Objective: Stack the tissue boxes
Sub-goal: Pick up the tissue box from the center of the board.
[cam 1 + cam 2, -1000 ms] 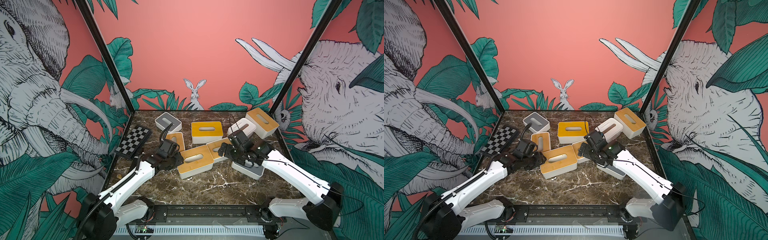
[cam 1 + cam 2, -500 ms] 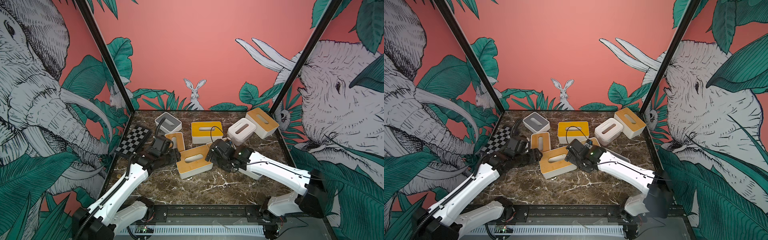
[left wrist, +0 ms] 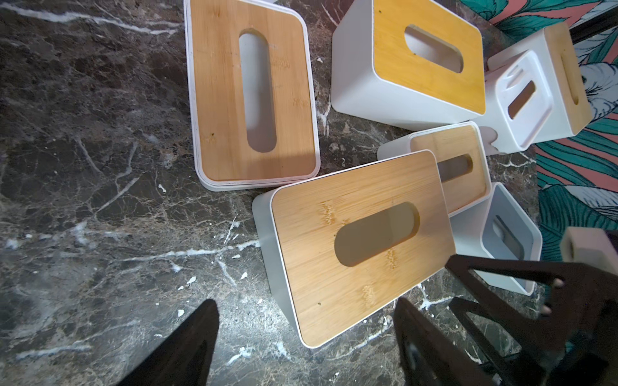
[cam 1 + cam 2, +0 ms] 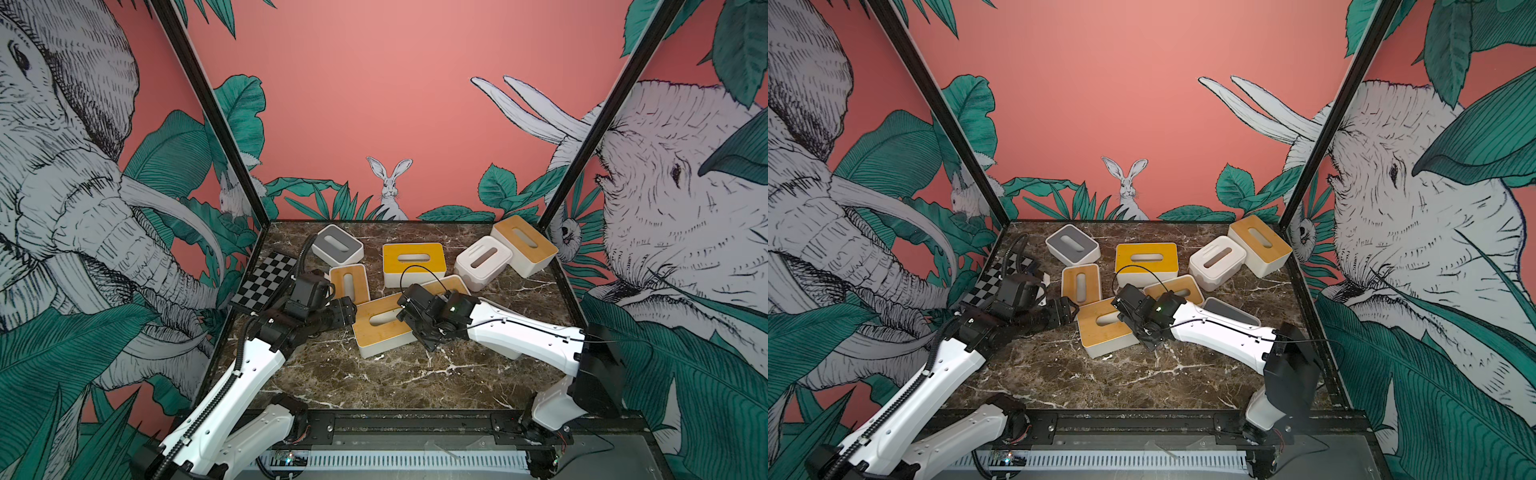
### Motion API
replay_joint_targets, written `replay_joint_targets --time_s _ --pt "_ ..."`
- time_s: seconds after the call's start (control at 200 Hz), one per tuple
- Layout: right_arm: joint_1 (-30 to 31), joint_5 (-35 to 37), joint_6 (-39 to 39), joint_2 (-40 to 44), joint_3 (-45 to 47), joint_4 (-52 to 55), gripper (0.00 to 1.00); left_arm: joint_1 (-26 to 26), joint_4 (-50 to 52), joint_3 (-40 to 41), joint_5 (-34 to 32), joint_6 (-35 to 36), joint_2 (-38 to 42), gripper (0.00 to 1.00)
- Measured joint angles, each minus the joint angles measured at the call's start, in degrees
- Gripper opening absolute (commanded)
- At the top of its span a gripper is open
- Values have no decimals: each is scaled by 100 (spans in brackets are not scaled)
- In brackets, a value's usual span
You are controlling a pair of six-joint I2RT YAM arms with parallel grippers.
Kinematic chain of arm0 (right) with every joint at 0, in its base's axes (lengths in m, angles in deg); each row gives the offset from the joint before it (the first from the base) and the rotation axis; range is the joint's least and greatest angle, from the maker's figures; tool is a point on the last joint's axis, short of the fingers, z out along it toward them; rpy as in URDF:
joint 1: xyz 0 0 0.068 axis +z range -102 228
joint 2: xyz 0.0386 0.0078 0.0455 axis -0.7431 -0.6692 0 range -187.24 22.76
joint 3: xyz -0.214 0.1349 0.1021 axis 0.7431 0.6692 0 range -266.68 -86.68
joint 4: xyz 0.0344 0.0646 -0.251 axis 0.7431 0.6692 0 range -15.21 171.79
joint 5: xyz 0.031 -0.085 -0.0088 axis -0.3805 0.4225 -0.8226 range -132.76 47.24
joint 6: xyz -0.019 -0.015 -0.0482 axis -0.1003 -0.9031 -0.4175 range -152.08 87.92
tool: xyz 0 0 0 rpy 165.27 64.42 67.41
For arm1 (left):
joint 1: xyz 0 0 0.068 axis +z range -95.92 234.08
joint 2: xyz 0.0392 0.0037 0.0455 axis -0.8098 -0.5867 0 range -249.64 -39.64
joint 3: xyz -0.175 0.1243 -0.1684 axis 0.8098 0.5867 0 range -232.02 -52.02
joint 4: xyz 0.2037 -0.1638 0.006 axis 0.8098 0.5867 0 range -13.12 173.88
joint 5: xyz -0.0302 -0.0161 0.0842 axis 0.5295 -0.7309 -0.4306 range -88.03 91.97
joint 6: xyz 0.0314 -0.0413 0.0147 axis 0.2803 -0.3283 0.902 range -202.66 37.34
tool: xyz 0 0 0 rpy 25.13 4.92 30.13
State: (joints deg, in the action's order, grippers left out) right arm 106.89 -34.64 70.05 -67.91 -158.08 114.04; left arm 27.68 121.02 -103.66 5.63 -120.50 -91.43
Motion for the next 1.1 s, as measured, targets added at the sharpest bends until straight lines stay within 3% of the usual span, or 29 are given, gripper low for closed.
replay_joint_targets --time_s 0.12,0.315,0.75,0.98,1.1 --pt "-2 35 111 -251 -153 -15 83 26 59 7 2 42 175 87" --pt "-7 22 256 -597 -260 -221 83 52 87 111 44 166 339 99" --pt "-94 -2 584 -938 -260 -459 79 57 -299 369 -31 1362 1832 100" --pt "-131 -31 765 -1123 -260 -577 71 57 -367 529 -144 1792 1790 99" --pt "-131 -42 881 -1137 -260 -605 59 57 -385 529 -157 1932 1794 99"
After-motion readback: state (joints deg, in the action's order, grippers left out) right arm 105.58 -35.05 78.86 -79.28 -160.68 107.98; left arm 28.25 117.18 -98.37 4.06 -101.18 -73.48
